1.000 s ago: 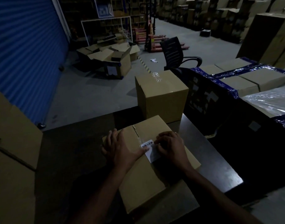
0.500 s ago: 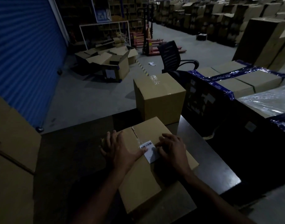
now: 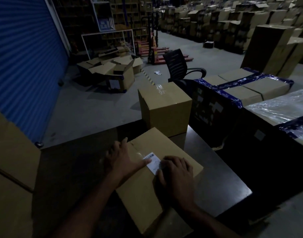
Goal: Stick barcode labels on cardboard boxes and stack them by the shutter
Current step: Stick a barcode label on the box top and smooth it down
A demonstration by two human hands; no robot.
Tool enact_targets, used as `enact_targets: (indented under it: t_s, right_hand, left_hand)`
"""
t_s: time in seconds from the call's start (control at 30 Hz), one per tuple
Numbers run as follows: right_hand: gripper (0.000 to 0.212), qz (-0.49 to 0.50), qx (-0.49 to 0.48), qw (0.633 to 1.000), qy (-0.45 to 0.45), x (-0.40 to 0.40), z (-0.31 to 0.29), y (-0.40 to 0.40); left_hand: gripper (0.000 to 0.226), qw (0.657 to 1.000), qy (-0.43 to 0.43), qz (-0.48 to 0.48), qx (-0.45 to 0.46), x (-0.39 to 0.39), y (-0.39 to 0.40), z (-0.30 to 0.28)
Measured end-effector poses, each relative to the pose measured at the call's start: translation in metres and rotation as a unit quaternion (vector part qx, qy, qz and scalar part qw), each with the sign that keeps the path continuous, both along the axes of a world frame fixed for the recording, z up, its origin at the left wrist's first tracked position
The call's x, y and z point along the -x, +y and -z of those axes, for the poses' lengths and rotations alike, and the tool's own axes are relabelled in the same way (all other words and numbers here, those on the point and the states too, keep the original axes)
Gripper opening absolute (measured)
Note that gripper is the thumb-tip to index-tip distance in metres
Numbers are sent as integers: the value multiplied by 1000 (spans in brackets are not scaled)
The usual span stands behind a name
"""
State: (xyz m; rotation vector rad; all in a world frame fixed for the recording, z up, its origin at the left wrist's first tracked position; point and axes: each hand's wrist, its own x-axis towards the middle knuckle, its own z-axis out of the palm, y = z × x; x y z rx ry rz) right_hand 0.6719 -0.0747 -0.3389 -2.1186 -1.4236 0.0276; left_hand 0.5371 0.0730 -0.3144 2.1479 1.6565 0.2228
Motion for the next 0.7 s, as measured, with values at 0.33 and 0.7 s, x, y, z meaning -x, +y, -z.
enact_targets:
  t_s: [0.33, 0.7]
  right_hand:
    - [28, -174, 21, 984, -9, -47, -9, 40]
    - [25, -55, -13, 998, 13, -29, 8, 27]
  left_hand:
    - [137, 998, -16, -53, -26, 2, -26, -4]
    - [131, 998, -2, -32, -44, 1, -31, 4]
